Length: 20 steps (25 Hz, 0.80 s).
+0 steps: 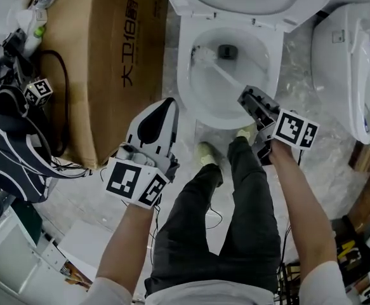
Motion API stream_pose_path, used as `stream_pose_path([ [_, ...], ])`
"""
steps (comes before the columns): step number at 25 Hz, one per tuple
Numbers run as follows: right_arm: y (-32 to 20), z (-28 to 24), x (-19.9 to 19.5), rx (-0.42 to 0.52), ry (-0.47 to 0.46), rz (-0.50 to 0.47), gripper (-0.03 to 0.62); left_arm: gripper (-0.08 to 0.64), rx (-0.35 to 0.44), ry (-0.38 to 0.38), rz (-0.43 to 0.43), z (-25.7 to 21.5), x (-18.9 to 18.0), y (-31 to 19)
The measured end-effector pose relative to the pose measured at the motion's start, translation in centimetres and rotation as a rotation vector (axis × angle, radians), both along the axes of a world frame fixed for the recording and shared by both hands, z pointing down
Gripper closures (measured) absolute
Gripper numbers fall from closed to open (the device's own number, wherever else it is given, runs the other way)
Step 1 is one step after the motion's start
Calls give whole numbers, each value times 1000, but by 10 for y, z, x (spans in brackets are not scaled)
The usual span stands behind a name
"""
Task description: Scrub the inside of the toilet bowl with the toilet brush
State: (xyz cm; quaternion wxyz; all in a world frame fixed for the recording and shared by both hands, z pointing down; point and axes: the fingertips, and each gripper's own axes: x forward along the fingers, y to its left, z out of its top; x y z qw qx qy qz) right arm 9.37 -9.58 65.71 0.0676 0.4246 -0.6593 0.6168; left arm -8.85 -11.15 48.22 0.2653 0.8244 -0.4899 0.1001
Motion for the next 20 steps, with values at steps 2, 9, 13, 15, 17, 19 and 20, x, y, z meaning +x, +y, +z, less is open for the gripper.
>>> stream_pose_path([
  [2, 0, 5, -4, 5, 8, -26, 434, 554, -1, 1, -2, 5, -4, 2],
  [9, 15, 15, -13, -1, 49, -202, 433, 554, 4, 6, -19, 11, -17, 10],
  [13, 24, 12, -13, 5, 91, -321, 434, 554, 1, 12, -20, 9, -19, 18],
  [15, 28, 9, -13, -2, 102, -361, 433, 554, -2, 17, -26, 9, -21, 21],
  [17, 33, 7, -11, -5, 116, -409, 433, 554, -3, 21, -32, 8, -21, 25],
  [19, 40, 4, -9, -1, 136, -466, 434, 554, -3, 23, -36, 7, -20, 27],
  [20, 44, 3, -8, 1, 146, -494, 433, 554, -4, 23, -38, 8, -19, 28],
])
